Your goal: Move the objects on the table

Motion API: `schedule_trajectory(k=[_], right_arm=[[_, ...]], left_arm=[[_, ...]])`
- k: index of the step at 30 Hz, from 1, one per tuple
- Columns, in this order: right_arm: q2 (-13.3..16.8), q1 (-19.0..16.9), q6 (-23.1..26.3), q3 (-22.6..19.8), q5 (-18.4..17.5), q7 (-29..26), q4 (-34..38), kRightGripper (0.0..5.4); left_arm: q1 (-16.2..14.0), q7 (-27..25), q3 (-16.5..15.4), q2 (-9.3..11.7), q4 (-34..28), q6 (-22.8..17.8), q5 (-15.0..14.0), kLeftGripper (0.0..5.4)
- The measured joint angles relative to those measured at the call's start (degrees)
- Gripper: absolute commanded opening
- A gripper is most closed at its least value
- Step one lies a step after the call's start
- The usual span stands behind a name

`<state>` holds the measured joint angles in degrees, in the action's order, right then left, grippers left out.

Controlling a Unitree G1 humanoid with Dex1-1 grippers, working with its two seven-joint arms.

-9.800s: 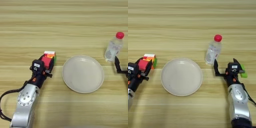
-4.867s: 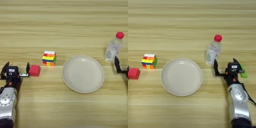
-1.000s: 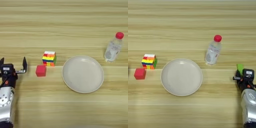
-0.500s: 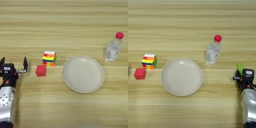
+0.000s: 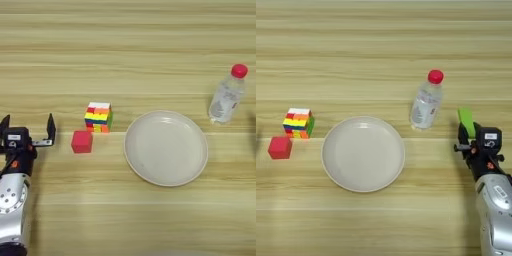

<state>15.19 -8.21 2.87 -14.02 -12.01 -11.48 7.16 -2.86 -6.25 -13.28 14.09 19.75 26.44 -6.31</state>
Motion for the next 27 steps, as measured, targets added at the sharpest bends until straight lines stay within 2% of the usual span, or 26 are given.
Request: schedule_trajectory(k=[6,10,21,27], right_arm=[[-0.08,-3.78,4.22,2.78,-3.64,-4.93,5.89,1.40],[-0.02,-4.49,6.62,3.73,-5.19,-6.80,7.51,1.40],[1.91,-7.86,7.86,9.80,-4.86,-12.31,11.42,1.40],[-0.28,-6.68,7.90,14.59,-4.01,-12.41,11.38,1.40]], left_arm=[[-0.03,0.01,-0.01,0.00,-0.10,-0.52,0.00,5.40],[-0.02,0.02,-0.01,0.00,-0.12,-0.55,0.00,5.40],[-0.19,0.09,-0.01,0.00,-0.91,-0.88,0.01,5.40],[-0.20,0.10,-0.01,0.00,-0.86,-0.90,0.01,5.40]])
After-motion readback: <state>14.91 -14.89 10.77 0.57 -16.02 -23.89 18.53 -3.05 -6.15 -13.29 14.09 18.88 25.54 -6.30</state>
